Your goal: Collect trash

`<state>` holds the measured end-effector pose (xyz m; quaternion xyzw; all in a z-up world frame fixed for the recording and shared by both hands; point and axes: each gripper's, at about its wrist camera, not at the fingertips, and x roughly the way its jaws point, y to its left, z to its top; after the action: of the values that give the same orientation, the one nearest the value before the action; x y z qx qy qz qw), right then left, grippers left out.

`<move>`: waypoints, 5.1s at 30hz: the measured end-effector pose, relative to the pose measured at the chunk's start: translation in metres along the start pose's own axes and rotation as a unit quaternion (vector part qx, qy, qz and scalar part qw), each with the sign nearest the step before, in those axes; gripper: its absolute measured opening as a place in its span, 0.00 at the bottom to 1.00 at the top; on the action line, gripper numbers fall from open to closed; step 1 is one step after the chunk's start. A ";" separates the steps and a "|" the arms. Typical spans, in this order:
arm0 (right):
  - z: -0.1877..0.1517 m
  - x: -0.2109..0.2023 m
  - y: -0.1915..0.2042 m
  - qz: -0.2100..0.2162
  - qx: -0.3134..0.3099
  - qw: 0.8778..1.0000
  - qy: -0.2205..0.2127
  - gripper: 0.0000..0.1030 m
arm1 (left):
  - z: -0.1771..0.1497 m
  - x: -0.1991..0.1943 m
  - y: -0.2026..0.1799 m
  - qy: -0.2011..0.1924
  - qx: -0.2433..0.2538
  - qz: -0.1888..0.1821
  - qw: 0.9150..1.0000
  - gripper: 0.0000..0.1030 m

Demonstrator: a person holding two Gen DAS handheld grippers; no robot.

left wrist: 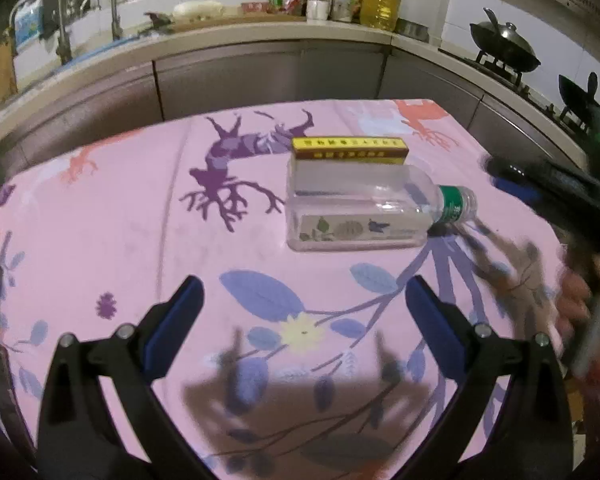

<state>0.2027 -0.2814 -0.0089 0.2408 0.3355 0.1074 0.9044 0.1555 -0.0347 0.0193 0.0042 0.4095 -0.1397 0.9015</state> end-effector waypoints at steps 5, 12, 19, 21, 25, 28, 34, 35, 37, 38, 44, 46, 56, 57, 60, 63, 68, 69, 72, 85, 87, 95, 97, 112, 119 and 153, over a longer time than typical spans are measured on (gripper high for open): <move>-0.001 0.045 -0.022 0.037 0.049 0.995 0.078 0.42 | 0.000 0.014 -0.002 0.034 -0.028 -0.043 0.998 0.94; -0.076 0.005 0.031 0.178 0.042 0.974 0.133 0.42 | -0.001 0.020 0.000 0.051 -0.067 -0.069 0.994 0.94; -0.066 -0.020 0.045 0.114 -0.056 0.989 0.074 0.42 | 0.001 0.022 -0.012 0.048 -0.072 -0.040 0.995 0.94; -0.044 -0.022 0.044 0.068 -0.093 0.993 0.033 0.42 | 0.001 0.028 -0.025 0.045 -0.053 0.002 0.998 0.94; -0.013 0.009 0.056 0.015 -0.178 0.984 0.005 0.49 | -0.005 0.038 -0.035 0.038 -0.018 0.084 0.996 0.94; -0.004 0.043 0.071 0.002 -0.242 0.970 0.027 0.60 | -0.007 0.033 -0.026 0.026 -0.020 0.101 0.994 0.95; -0.003 0.088 0.078 -0.002 -0.304 0.951 0.056 0.61 | 0.002 0.021 -0.014 0.005 0.001 0.110 0.994 0.95; -0.002 0.094 0.078 0.002 -0.307 0.950 0.060 0.61 | 0.004 0.025 -0.014 0.012 0.005 0.100 0.995 0.95; -0.002 0.102 0.080 0.004 -0.312 0.948 0.066 0.61 | 0.006 0.031 -0.018 0.021 0.013 0.093 0.995 0.95; 0.000 0.108 0.081 0.007 -0.313 0.946 0.077 0.58 | 0.008 0.035 -0.021 0.023 0.019 0.088 0.996 0.95; -0.008 0.098 0.075 0.022 -0.288 0.953 0.089 0.23 | 0.008 0.052 -0.037 0.037 0.033 0.041 0.998 0.59; -0.013 0.085 0.070 0.017 -0.270 0.959 0.082 0.21 | 0.005 0.052 -0.037 0.031 0.042 0.041 0.998 0.57; -0.058 -0.043 0.004 0.006 -0.084 0.996 -0.022 0.20 | 0.002 0.023 -0.073 0.022 0.070 -0.017 0.997 0.56; -0.060 -0.058 -0.007 -0.004 -0.068 0.997 -0.035 0.20 | 0.004 0.021 -0.087 0.021 0.084 -0.029 0.996 0.56; -0.068 -0.111 -0.046 -0.053 -0.028 0.995 -0.085 0.20 | 0.011 0.023 -0.143 0.026 0.132 -0.078 0.988 0.56; -0.073 -0.164 -0.086 -0.108 0.004 0.986 -0.128 0.20 | 0.019 0.028 -0.203 0.027 0.174 -0.128 0.976 0.56; -0.088 -0.244 -0.155 -0.222 0.053 0.958 -0.176 0.20 | 0.025 0.047 -0.326 0.047 0.252 -0.210 0.944 0.57; -0.091 -0.255 -0.168 -0.238 0.065 0.952 -0.179 0.20 | 0.025 0.050 -0.346 0.053 0.262 -0.222 0.938 0.57; -0.099 -0.275 -0.203 -0.279 0.096 0.939 -0.174 0.20 | 0.025 0.064 -0.410 0.076 0.286 -0.264 0.918 0.57; -0.105 -0.276 -0.255 -0.303 0.129 0.928 -0.172 0.36 | 0.018 0.133 -0.520 0.122 0.322 -0.241 0.907 0.78; -0.110 -0.281 -0.257 -0.298 0.141 0.925 -0.189 0.52 | 0.024 0.131 -0.518 0.113 0.313 -0.242 0.911 0.81; -0.122 -0.306 -0.253 -0.287 0.169 0.908 -0.252 0.53 | 0.044 0.108 -0.469 0.088 0.257 -0.236 0.933 0.82; -0.124 -0.309 -0.253 -0.284 0.180 0.905 -0.259 0.53 | 0.044 0.105 -0.452 0.087 0.240 -0.231 0.939 0.82; -0.121 -0.293 -0.179 -0.243 0.176 0.918 -0.258 0.53 | 0.023 0.059 -0.359 0.024 0.235 -0.112 0.965 0.82; -0.129 -0.284 -0.127 -0.224 0.166 0.929 -0.245 0.53 | 0.010 0.024 -0.314 -0.018 0.233 -0.085 0.968 0.82; -0.151 -0.223 0.013 -0.255 0.139 0.931 -0.220 0.87 | -0.009 -0.033 -0.161 -0.080 0.138 0.001 0.987 0.94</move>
<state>-0.0650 -0.2944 0.0217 0.2885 0.1894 -0.2304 0.9099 0.0873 -0.1799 0.0551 0.1182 0.3128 -0.1937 0.9223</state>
